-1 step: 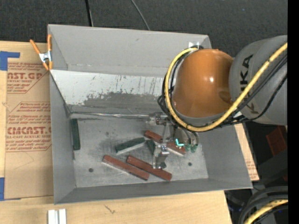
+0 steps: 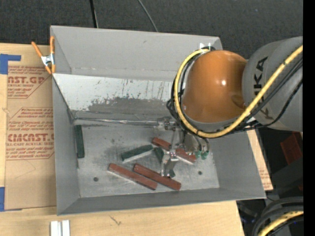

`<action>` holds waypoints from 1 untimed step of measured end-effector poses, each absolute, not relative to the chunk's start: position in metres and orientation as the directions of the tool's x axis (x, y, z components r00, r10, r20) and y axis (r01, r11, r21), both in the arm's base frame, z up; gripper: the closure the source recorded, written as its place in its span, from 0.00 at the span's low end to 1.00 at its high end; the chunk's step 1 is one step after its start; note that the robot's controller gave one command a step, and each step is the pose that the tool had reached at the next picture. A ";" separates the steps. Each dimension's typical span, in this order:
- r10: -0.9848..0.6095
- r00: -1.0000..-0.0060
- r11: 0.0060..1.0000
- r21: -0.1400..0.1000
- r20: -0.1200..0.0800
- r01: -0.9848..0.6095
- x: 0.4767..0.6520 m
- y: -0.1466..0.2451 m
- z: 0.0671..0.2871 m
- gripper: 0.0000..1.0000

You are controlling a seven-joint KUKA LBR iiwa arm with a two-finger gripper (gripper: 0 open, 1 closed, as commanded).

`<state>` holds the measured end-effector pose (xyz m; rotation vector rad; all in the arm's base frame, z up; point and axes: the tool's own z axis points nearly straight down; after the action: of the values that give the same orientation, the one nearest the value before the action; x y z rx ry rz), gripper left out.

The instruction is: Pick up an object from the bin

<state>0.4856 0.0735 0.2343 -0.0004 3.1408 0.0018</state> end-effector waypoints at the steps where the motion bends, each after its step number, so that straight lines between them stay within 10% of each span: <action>1: 0.079 -0.997 0.997 0.002 -0.005 0.079 0.485 0.070 0.147 0.00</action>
Offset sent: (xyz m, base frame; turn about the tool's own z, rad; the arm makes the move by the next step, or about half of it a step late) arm -0.0033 0.0028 -0.1643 0.1321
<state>0.4846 0.0699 0.1474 0.1238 3.1344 0.0031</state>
